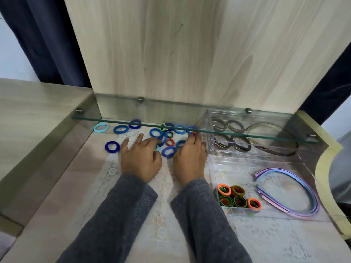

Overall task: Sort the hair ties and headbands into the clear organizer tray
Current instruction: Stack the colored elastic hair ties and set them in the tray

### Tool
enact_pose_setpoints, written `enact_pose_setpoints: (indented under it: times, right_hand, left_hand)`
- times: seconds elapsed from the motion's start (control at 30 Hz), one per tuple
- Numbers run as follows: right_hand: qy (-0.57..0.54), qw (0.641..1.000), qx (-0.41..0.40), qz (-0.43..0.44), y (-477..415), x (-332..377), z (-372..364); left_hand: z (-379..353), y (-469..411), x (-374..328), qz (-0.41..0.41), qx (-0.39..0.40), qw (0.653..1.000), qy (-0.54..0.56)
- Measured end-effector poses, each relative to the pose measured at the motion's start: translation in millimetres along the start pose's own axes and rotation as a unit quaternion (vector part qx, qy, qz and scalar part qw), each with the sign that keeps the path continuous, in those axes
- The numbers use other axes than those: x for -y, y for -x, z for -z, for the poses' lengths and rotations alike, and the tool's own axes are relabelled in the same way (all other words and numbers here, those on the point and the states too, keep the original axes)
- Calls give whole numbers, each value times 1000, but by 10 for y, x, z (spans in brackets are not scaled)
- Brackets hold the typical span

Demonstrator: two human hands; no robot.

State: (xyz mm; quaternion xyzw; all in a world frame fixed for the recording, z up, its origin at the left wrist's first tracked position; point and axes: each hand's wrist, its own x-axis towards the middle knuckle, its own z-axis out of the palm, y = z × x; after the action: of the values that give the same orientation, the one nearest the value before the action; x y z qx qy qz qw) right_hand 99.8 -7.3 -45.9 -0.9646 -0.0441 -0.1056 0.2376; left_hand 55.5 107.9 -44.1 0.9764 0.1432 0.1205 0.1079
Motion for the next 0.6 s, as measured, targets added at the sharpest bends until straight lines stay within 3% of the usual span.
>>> enact_pose_setpoints:
  times: [0.1,0.23,0.37,0.47,0.6]
  right_hand:
    - [23,1000,13,-15,-61,26,-19]
    - [38,999,17,-17,-89,33,-44]
    - [33,999,11,-5,-93,20,-41]
    - [26,1000,7,-1,-87,15,-35]
    - [8,1000,-10,4,-78,2,-52]
  left_hand:
    - [-10,-22,131,37,-26,999,0]
    - [-94,-49,311,59,-144,988,23]
    - [-63,-68,279,95,-189,977,30]
    - [-74,-110,179,42,-195,979,34]
    - [-147,-190,21,-83,-92,992,32]
